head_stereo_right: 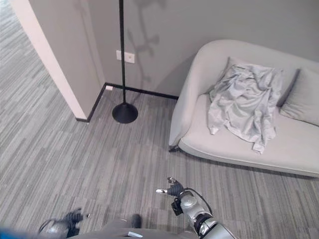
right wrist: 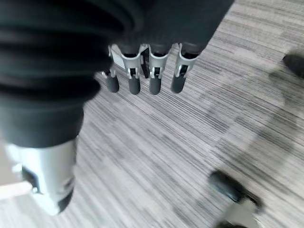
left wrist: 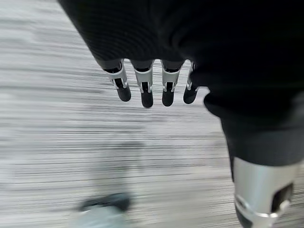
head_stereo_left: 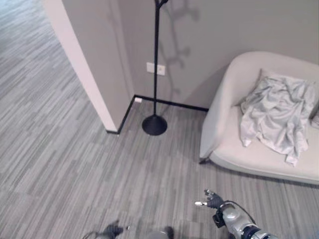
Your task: Hang the clothes on the sofa on the clothes rack.
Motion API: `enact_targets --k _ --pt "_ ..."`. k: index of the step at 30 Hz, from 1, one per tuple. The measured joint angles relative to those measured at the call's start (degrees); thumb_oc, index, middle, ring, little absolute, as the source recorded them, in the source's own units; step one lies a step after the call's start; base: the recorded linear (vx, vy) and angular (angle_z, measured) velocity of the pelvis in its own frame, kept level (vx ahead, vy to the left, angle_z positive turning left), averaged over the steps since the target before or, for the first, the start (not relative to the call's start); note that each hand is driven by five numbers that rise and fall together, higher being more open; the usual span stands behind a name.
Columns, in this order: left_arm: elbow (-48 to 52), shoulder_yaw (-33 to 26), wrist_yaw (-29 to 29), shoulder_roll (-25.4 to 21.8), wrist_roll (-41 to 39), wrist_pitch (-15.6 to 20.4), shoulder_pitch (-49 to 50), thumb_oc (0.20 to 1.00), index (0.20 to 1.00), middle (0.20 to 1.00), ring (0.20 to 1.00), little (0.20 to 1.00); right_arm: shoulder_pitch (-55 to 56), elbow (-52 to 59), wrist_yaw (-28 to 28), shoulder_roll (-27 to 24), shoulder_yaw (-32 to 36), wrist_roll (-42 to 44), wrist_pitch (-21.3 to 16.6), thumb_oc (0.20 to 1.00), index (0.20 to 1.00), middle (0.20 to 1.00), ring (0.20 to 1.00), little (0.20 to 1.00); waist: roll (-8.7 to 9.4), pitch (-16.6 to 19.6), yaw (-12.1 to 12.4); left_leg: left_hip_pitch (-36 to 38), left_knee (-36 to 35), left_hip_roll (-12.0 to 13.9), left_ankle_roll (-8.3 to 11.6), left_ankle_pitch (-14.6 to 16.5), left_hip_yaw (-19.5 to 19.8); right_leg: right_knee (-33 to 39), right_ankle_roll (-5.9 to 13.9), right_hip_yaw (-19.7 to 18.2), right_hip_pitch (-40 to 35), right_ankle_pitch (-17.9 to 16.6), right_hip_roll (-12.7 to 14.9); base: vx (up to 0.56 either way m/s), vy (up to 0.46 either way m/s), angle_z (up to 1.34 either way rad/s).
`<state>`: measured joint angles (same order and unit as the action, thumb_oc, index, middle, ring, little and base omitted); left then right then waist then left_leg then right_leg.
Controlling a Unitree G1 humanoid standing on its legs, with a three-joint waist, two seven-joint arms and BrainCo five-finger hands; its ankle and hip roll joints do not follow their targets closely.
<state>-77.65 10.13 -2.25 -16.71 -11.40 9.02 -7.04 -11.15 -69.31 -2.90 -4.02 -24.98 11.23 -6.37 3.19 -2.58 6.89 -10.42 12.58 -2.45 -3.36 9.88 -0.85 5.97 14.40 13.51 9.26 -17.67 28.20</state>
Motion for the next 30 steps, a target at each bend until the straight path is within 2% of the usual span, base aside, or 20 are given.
enact_targets --k 2,3,4,5,6,7,8,9,10,11,12,13,14,15,17,19,26,28,29,30 --pt "3.23 6.69 0.63 2.49 0.32 0.34 0.79 1.0 1.0 1.0 1.0 1.0 3.77 4.26 -0.3 -2.4 -0.35 0.01 0.06 1.0 1.0 1.0 1.0 1.0 -0.32 -0.48 -0.58 -1.36 0.83 0.15 -0.22 1.22 0.37 -0.06 -0.48 1.73 3.02 -0.38 -1.78 0.29 -0.537 0.41" --pt "2.9 6.85 0.72 2.72 0.39 0.43 0.36 1.0 1.0 1.0 1.0 1.0 3.65 4.06 -0.37 -2.65 -0.94 0.01 -0.03 1.0 1.0 1.0 1.0 1.0 -0.37 -0.98 -0.64 -1.58 0.82 -0.1 -0.22 1.16 0.15 -0.08 -0.53 2.24 4.01 -0.43 -2.47 0.34 -0.636 0.22" --pt "1.88 6.91 0.71 2.72 0.37 0.16 -0.07 1.0 1.0 1.0 1.0 1.0 2.57 2.9 -0.35 -2.41 -0.79 0.01 0.69 1.0 1.0 1.0 1.0 1.0 0.15 -1.01 -1.82 -1.47 0.66 -0.16 -0.21 1.18 0.27 -0.12 -0.53 3.98 4.6 -0.08 -3.52 0.28 -0.521 0.07" --pt "2.02 6.73 0.38 1.64 0.23 0.23 0.6 1.0 1.0 1.0 1.0 1.0 1.23 4.29 -0.38 -2.43 -1.07 0.01 0.2 1.0 1.0 1.0 1.0 1.0 -0.19 -1.3 -3.01 -1.02 0.62 1.05 0.04 1.38 -0.11 -3.33 -1.98 6.93 6.58 0.62 -7.23 0.38 -0.632 0.14" --pt "2.15 5.35 -0.02 1.83 -1.22 0.31 0.25 1.0 1.0 1.0 1.0 1.0 -0.02 3.61 -0.55 -3.23 -1.78 -0.04 -0.35 1.0 1.0 1.0 1.0 1.0 -0.37 -1.42 -3.51 -0.22 0.16 1.23 0.18 1.42 0.16 -6.13 -3.08 7.7 6.56 0.84 -8.59 0.3 -0.46 0.12" --pt "3.01 4.17 -0.46 2.34 -3.25 0.4 0.45 1.0 1.0 1.0 1.0 1.0 -0.36 3.2 -0.89 -3.95 -3.03 -0.03 -0.3 1.0 1.0 1.0 1.0 1.0 -0.98 -1.3 -3.15 -0.41 -0.11 1.62 0.77 1.57 0.66 -7.85 -3.3 7.96 6.37 2.7 -9.93 0.29 -0.434 0.3" --pt "4.26 3.74 -0.85 3.02 -5.02 0.91 0.31 1.0 1.0 1.0 1.0 1.0 -0.56 3.21 -1.07 -4.96 -3.83 -0.02 -0.63 1.0 1.0 1.0 1.0 1.0 -1.97 -1.48 -2.87 -0.48 -0.17 2.72 1.89 1.71 2.5 -9.03 -3.62 6.51 6.28 6.71 -12.52 0.27 -0.402 0.75" --pt "5.41 5.38 -1.02 2.71 -6.42 1.38 -0.1 1.0 1.0 1.0 1.0 1.0 -0.34 2.85 -1.29 -6.04 -4.71 -0.02 -0.79 1.0 1.0 1.0 1.0 1.0 -1.01 -1.41 -2.86 -1.29 -0.48 2.16 5.38 -0.38 4.92 -6.85 -5.23 3.64 3.74 6.65 -15.41 0.26 -0.399 0.64" --pt "5.53 5.43 -0.71 3.06 -6.37 1.52 0.6 1.0 1.0 1.0 1.0 1.0 -0.64 2.97 -1.41 -6.73 -4.99 -0.01 -0.39 1.0 1.0 1.0 1.0 1.0 -1.0 -1.37 -1.8 -0.28 -1.44 2.17 5.61 -0.18 5.0 -3.83 -8.16 3.81 2.01 8.39 -16.68 0.26 -0.376 0.39" --pt "5.75 5.27 -0.64 3.05 -6.37 1.46 1.44 1.0 1.0 1.0 1.0 1.0 -1.42 3.2 -1.5 -7.18 -5.05 -0.01 -0.32 1.0 1.0 1.0 1.0 1.0 -0.7 -1.3 -1.34 -0.67 -0.21 2.18 5.99 0.16 5.07 -0.21 -8.47 2.18 0.4 8.67 -16.9 0.16 -0.212 -0.29" --pt "5.84 5.18 -0.66 3.33 -6.37 1.4 2.23 1.0 1.0 1.0 1.0 1.0 -3.01 3.22 -1.53 -7.63 -5.07 -0.01 -0.34 1.0 1.0 1.0 1.0 1.0 0.01 -1.9 -1.34 -2.87 3.19 2.07 6.51 0.5 6.15 -0.22 -8.44 1.57 1.07 9.18 -16.77 0.22 -0.304 -0.32" --pt "5.63 4.9 -0.49 3.55 -6.27 1.35 2.6 1.0 1.0 1.0 1.0 1.0 -4.19 3.34 -1.55 -7.74 -5.19 -0.02 -0.34 1.0 1.0 1.0 1.0 1.0 -0.78 -2.06 -1.12 -4.22 3.27 2.06 6.53 0.83 6.83 -0.23 -8.68 1.47 1.38 9.33 -16.87 0.22 -0.263 -0.34" --pt "5.6 5.32 0.44 4.34 -5.77 0.8 3.63 1.0 1.0 1.0 1.0 1.0 -5.21 3.37 -1.59 -9.89 -4.82 -0.03 -0.22 1.0 1.0 1.0 1.0 1.0 -1.77 -1.92 -0.87 -1.99 -8.32 2.04 5.72 -1.97 8.5 -0.23 -8.79 0.57 1.68 9.42 -18.46 0.26 -0.277 -0.6" --pt "5.61 5.19 0.62 4.56 -5.49 0.78 4.63 1.0 1.0 1.0 1.0 1.0 -5.52 3.22 -1.69 -11.3 -4.7 -0.02 -0.2 1.0 1.0 1.0 1.0 1.0 -3.3 -1.49 0.09 -0.88 -12.2 2.69 6.71 -7.55 10.64 -0.2 -9.24 -0.4 1.43 9.84 -20.69 0.26 -0.225 -0.6" --pt "4.86 4.75 0.71 4.14 -5.13 0.66 4.46 1.0 1.0 1.0 1.0 1.0 -4.26 3.07 -1.63 -11.36 -4.61 -0.04 -0.11 1.0 1.0 1.0 1.0 1.0 -3.28 -0.88 -0.17 -0.15 -13.41 2.78 7.57 -8.57 10.96 -0.16 -9.25 0.02 1.12 10.51 -21.36 0.22 -0.117 -0.13" --pt "4.85 3.12 0.98 4.03 -4.32 0.77 4.31 1.0 1.0 1.0 1.0 1.0 -2.31 3.02 -1.57 -10.76 -4.09 -0.04 0.0 1.0 1.0 1.0 1.0 1.0 -2.18 -0.87 -0.27 -0.17 -14.31 2.86 7.73 -9.17 11.05 -0.16 -8.59 0.17 1.51 11.05 -21.76 0.22 -0.006 0.12" --pt "4.42 1.69 1.4 2.1 -1.3 0.07 7.17 1.0 1.0 1.0 1.0 1.0 0.03 2.6 -1.2 -6.64 -2.5 -0.04 0.12 1.0 1.0 1.0 1.0 1.0 -0.58 0.25 -0.22 2.08 -15.06 1.58 6.74 -9.51 9.11 -0.19 -8.37 -1.59 0.47 10.33 -20.33 0.18 0.015 -0.1" --pt "4.22 0.66 1.41 0.72 -1.21 -0.52 7.04 1.0 1.0 1.0 1.0 1.0 -0.03 2.95 -0.98 -6.0 -2.67 -0.04 0.02 1.0 1.0 1.0 1.0 1.0 0.39 0.53 -0.19 3.33 -14.63 1.49 5.63 -8.73 8.35 -0.55 -7.66 -1.69 -0.53 9.67 -20.45 0.05 0.034 -0.22" --pt "3.98 0.74 1.37 0.35 -1.2 -0.7 6.74 1.0 1.0 1.0 1.0 1.0 -0.72 2.76 -0.74 -6.07 -3.25 -0.03 -0.01 1.0 1.0 1.0 1.0 1.0 0.25 0.1 0.12 3.48 -13.56 1.83 4.85 -8.09 7.56 -3.26 -7.61 -1.92 0.54 9.65 -20.71 0.08 -0.002 -0.73" --pt "3.01 0.83 1.35 -0.07 -1.2 -0.86 6.14 1.0 1.0 1.0 1.0 1.0 -2.8 2.41 -0.51 -6.26 -4.93 -0.02 -0.05 1.0 1.0 1.0 1.0 1.0 -0.45 -0.7 0.47 2.1 -9.69 2.56 3.39 -5.88 4.16 -11.3 -5.86 -0.59 5.03 8.58 -20.88 0.2 -0.086 -0.85"
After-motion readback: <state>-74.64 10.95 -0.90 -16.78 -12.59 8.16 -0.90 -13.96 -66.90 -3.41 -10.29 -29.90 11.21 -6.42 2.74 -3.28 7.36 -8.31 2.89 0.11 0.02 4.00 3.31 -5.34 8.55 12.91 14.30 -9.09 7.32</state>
